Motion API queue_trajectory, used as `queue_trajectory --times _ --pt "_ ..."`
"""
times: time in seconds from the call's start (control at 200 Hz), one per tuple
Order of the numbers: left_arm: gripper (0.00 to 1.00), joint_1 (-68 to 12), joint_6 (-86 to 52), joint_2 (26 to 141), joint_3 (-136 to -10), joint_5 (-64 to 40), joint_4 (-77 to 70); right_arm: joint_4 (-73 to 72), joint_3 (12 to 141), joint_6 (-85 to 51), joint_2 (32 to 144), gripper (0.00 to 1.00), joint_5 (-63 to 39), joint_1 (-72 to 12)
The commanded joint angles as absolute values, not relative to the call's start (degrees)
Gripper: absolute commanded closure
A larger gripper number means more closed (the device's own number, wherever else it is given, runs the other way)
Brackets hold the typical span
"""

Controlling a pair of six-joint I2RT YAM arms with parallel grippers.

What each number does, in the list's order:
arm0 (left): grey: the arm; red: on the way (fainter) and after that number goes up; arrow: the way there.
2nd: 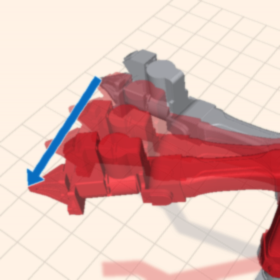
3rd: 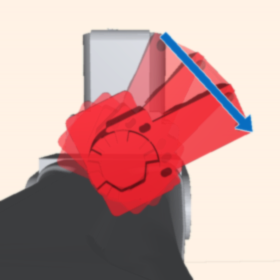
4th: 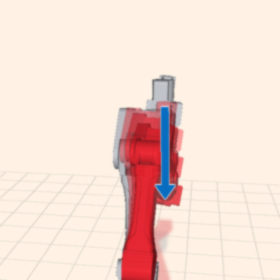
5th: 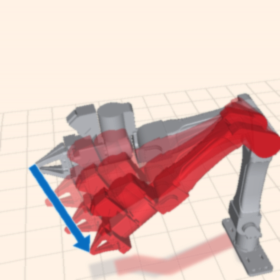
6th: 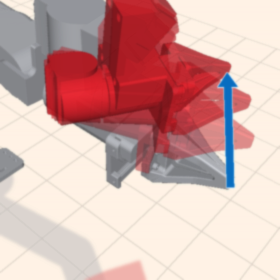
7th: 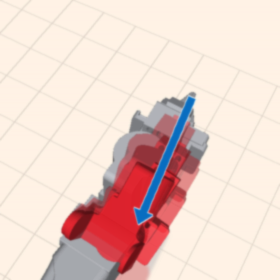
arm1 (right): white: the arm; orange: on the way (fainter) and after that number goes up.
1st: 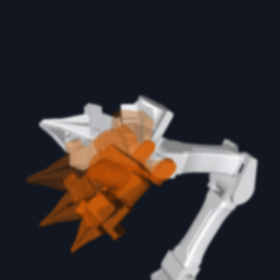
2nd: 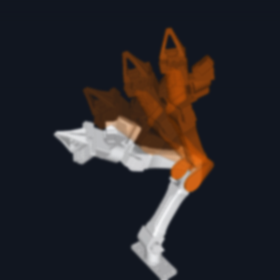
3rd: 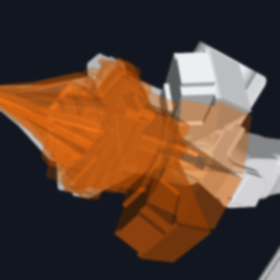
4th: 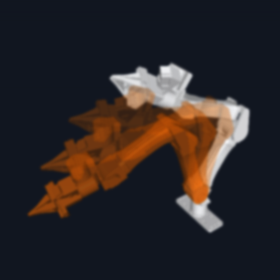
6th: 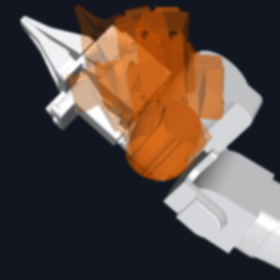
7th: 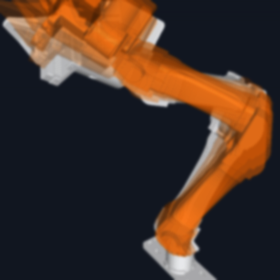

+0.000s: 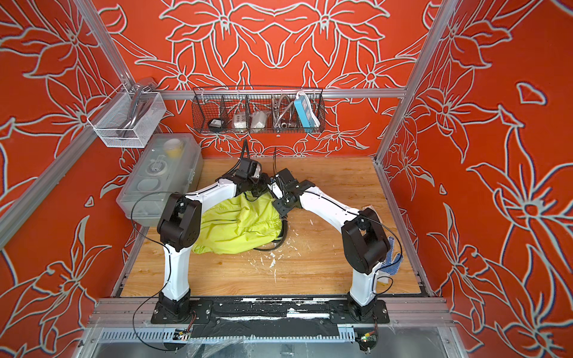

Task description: Remove the belt from the trousers

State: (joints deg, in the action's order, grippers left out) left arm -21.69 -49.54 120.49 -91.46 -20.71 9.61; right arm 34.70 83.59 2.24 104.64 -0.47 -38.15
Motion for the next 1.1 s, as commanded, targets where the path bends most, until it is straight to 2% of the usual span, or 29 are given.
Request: queue_trajectory --times 0.0,0.616,1.096 --pt "1.0 -21.3 -49.8 118.8 -90.6 -21.6 9.4 34.8 86.0 0.1 106.1 0.42 0.4 -38.1" --pt "1.0 -21.1 -50.3 119.2 -91.0 -21.4 9.6 34.6 87.9 -3.7 109.0 0.43 -6.7 -38.3" --pt "1.0 -20.9 -49.7 118.6 -90.8 -21.6 10.2 35.1 89.1 -4.3 111.2 0.52 -3.3 -39.1"
